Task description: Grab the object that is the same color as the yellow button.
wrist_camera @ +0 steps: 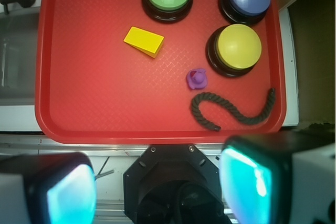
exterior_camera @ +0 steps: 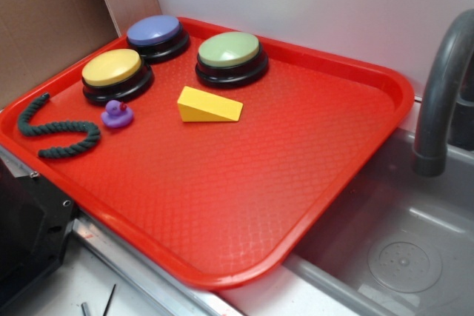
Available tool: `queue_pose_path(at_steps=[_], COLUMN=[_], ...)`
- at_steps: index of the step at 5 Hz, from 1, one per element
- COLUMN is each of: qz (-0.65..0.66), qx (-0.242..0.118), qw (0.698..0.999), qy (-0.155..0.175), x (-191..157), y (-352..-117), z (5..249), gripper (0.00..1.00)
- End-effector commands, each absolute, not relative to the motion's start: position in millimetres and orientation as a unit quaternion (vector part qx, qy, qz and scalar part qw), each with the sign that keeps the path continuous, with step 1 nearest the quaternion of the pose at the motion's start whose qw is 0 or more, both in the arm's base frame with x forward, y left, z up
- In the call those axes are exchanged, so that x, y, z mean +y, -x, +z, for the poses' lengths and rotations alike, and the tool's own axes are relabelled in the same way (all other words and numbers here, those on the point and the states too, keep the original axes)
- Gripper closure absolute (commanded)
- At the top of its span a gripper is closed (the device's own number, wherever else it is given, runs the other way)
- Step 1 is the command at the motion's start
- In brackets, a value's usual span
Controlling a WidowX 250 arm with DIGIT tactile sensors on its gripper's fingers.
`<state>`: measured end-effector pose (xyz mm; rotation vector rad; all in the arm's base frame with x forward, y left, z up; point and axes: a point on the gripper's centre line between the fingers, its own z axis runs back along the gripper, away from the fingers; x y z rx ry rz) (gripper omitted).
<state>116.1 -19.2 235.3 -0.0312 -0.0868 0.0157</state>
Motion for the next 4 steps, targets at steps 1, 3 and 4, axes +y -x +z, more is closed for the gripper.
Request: queue_pose_path(at_steps=[1,3,4], qz=[0.008,-0.202,-0.319], qx=[-0.043,-0.105,-0.080], qw=[0.999,0.974,0.944], qy=[0.016,-0.016,-0.020], x=[-19.2,8.5,2.9], y=[-116.1,-181.9,-209.0], z=[235.3,178.2,130.3], gripper=[0.00,0.00,0.00])
